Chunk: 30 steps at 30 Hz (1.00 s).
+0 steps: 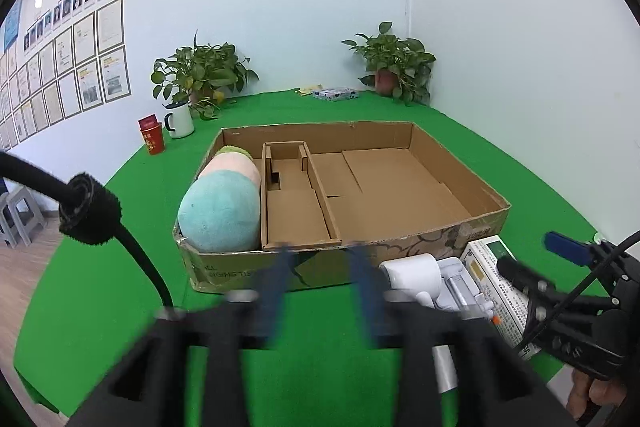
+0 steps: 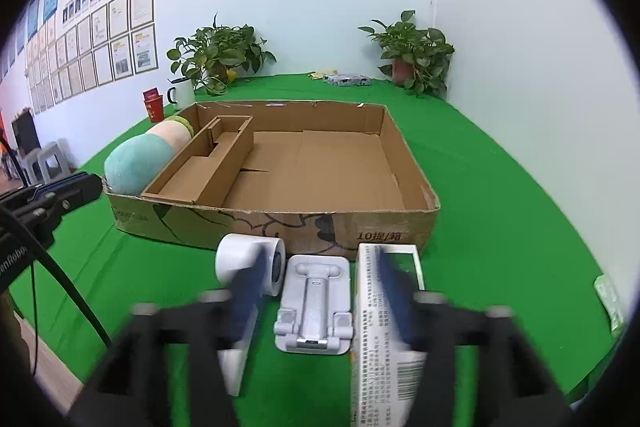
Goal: Organize objects
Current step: 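Withdraw the left tool up and away from the open box, then move the right tool to the white hair dryer on the table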
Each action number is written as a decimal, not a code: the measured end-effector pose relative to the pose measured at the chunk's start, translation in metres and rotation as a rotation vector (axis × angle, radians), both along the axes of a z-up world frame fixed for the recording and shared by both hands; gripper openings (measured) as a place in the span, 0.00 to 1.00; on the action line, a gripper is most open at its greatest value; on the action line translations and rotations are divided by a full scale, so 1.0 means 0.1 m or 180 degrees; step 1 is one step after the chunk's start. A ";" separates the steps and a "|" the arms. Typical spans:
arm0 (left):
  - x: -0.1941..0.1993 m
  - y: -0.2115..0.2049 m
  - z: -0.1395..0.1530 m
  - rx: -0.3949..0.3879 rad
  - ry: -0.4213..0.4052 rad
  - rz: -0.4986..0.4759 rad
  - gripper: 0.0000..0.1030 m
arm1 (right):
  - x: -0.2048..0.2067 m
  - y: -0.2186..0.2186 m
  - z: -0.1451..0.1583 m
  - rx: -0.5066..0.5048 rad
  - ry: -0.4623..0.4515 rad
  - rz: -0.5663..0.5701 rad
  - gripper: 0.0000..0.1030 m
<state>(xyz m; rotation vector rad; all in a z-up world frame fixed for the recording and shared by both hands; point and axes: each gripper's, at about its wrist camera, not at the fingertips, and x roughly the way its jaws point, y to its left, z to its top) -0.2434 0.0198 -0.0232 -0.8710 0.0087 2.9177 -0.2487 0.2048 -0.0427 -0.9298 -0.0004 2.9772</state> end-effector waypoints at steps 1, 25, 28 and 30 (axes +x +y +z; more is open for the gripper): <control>0.02 -0.04 0.01 0.0086 0.0027 -0.0011 0.87 | 0.03 0.02 0.00 -0.0067 0.0019 -0.0010 0.83; -0.25 -0.30 -0.54 0.1021 -0.0737 -0.0312 0.77 | 0.43 0.01 -0.40 -0.0173 -0.0281 0.0583 0.82; -0.34 -0.20 -0.64 0.1058 -0.0849 -0.0447 0.74 | 0.49 -0.11 -0.43 -0.0181 -0.0252 0.0816 0.82; -0.42 -0.15 -0.73 0.1173 -0.0978 -0.0580 0.74 | 0.49 -0.18 -0.44 -0.0186 -0.0239 0.0923 0.81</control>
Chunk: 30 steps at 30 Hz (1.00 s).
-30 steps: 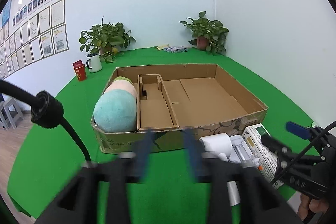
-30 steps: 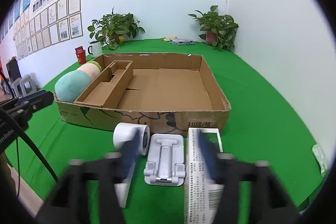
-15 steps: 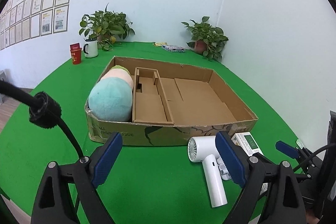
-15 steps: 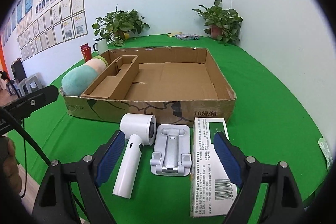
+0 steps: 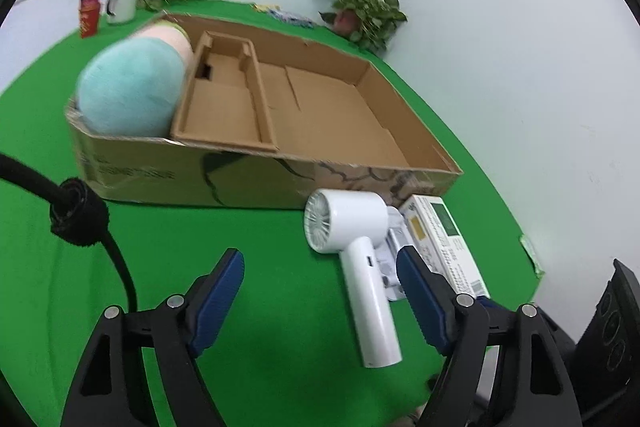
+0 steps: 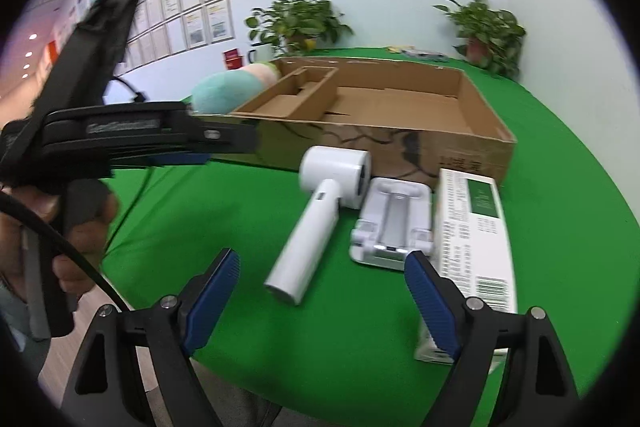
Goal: Organize objects
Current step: 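Move the right tool to the white hair dryer on the table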
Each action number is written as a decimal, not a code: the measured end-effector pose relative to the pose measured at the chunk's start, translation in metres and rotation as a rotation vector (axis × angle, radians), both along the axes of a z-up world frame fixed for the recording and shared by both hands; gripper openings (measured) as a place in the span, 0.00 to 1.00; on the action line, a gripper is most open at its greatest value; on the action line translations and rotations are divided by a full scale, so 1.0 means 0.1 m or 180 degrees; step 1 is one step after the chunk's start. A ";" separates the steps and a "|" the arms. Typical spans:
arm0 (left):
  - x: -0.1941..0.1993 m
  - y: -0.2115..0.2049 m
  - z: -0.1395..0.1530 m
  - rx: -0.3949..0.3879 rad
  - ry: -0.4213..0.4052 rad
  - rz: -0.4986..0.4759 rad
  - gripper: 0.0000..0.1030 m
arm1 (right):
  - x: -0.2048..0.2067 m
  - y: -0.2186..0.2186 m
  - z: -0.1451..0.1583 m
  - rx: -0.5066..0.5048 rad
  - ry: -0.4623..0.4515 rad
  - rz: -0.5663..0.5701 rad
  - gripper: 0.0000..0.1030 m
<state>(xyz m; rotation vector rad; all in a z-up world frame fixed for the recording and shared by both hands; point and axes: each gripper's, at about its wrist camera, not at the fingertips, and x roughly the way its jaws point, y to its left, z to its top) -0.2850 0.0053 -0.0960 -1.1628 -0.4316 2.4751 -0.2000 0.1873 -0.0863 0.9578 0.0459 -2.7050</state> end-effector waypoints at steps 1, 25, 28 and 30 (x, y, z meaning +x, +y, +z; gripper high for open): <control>-0.05 0.04 -0.03 0.0069 -0.0058 -0.0069 0.74 | -0.01 -0.04 -0.01 -0.0005 -0.0006 0.0039 0.79; -0.52 0.46 -0.76 0.0520 -0.0892 -0.0686 0.32 | -0.27 -0.13 -0.29 -0.0307 -0.0558 0.0205 0.27; -0.37 0.44 -0.77 0.0557 -0.0951 -0.0636 0.32 | -0.15 -0.12 -0.28 -0.0318 -0.0620 0.0287 0.27; -0.26 0.48 -0.74 0.0481 -0.0931 -0.0599 0.32 | -0.06 -0.12 -0.28 -0.0331 -0.0664 0.0333 0.27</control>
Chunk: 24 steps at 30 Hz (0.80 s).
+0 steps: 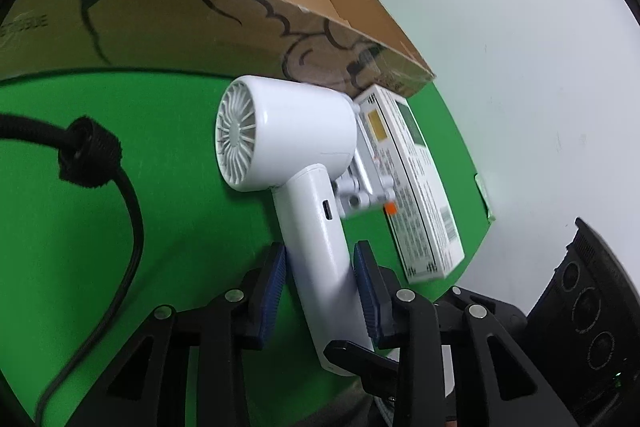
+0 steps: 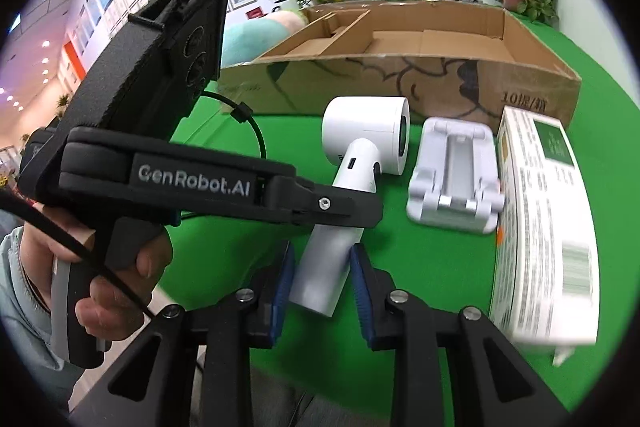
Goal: Organize objects
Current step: 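Move the right tool to the white hair dryer on the table, then grasp the white hair dryer's handle with the right gripper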
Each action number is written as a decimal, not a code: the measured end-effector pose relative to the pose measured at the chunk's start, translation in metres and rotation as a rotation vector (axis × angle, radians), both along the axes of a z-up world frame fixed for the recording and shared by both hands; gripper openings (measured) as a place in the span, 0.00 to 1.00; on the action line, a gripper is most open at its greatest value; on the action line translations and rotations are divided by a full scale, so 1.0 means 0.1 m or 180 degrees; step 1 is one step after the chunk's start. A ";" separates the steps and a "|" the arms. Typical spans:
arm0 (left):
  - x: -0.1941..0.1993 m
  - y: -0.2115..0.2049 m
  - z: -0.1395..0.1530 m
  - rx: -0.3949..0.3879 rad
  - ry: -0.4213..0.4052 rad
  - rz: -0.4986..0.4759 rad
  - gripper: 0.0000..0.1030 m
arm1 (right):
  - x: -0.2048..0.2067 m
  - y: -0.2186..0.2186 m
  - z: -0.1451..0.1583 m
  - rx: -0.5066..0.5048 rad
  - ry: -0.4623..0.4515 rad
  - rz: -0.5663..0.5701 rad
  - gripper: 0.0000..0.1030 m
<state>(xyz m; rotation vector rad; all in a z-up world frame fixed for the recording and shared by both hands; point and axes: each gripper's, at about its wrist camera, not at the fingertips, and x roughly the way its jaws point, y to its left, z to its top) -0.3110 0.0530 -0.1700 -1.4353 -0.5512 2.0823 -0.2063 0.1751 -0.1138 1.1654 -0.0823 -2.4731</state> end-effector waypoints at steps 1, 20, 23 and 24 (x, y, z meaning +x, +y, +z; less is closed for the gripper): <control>0.04 0.01 0.00 -0.0008 -0.0016 0.0012 0.35 | 0.05 -0.01 0.01 0.0019 -0.0020 0.0015 0.27; -0.19 -0.09 -0.03 0.0473 -0.0089 0.0286 0.68 | -0.32 -0.02 -0.08 0.0051 -0.0062 -0.0298 0.64; -0.09 -0.06 -0.01 0.0474 -0.0101 0.0283 0.58 | -0.37 -0.05 -0.15 0.0118 -0.0164 -0.0309 0.46; -0.09 -0.05 -0.01 0.0455 -0.0105 0.0270 0.54 | -0.36 -0.07 -0.15 0.0169 -0.0133 -0.0311 0.43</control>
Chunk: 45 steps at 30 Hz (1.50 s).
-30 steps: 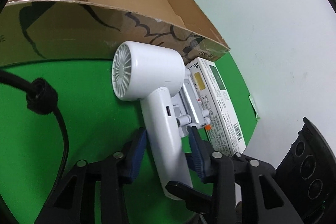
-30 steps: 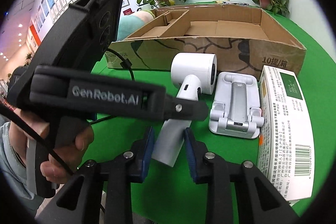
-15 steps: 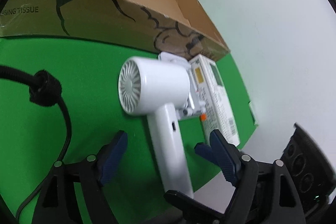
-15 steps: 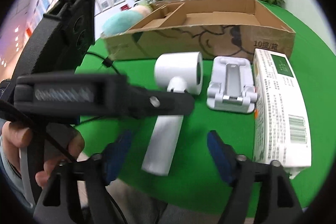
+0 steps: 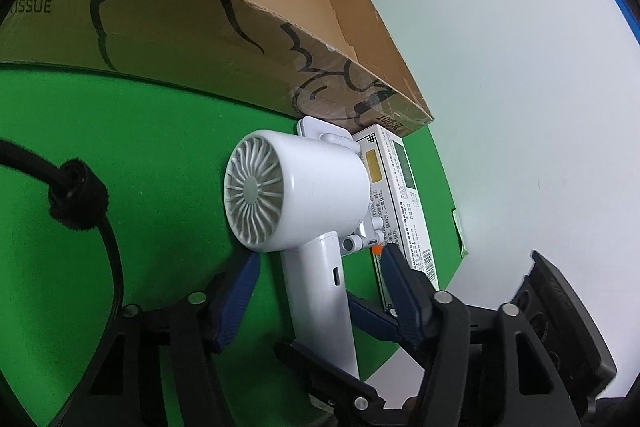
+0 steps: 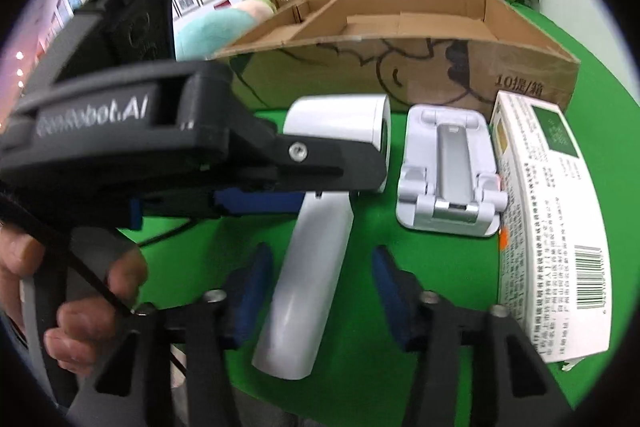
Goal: Organize objects
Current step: 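Grasp the white hair dryer's handle with the right gripper, then lift the hair dryer with the right gripper and carry it over the open box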
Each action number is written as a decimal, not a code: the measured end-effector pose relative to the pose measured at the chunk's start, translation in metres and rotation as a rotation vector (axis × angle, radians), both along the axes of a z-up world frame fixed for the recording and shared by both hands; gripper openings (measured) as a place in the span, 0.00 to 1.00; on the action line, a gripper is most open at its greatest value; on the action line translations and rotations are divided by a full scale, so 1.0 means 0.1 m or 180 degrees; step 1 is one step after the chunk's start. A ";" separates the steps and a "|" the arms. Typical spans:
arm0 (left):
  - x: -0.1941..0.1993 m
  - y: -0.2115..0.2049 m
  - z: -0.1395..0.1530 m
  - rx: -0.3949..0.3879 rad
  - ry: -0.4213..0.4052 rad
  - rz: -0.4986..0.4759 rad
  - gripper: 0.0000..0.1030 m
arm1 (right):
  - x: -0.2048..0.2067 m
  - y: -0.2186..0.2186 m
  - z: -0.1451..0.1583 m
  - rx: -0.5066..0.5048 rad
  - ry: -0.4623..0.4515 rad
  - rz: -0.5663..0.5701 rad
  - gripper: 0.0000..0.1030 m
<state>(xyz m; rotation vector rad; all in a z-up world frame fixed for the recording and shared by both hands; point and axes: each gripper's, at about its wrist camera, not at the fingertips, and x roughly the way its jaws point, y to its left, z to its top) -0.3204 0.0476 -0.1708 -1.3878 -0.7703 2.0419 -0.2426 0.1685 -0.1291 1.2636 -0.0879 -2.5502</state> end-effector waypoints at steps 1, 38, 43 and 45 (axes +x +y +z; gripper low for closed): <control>0.00 0.01 0.00 -0.0018 0.0000 -0.0022 0.51 | 0.02 -0.03 0.00 0.0025 0.0018 0.0043 0.35; 0.24 -0.04 1.24 -0.0518 0.0715 0.0192 0.31 | 0.10 -0.24 0.62 0.0239 0.0597 0.0086 0.26; 0.05 0.03 1.89 -0.0609 0.1144 0.0241 0.31 | -0.04 -0.26 1.18 0.0236 0.1085 0.0071 0.26; -0.02 0.03 2.17 -0.0676 0.1257 0.0246 0.31 | -0.09 -0.26 1.35 0.0216 0.1192 0.0060 0.26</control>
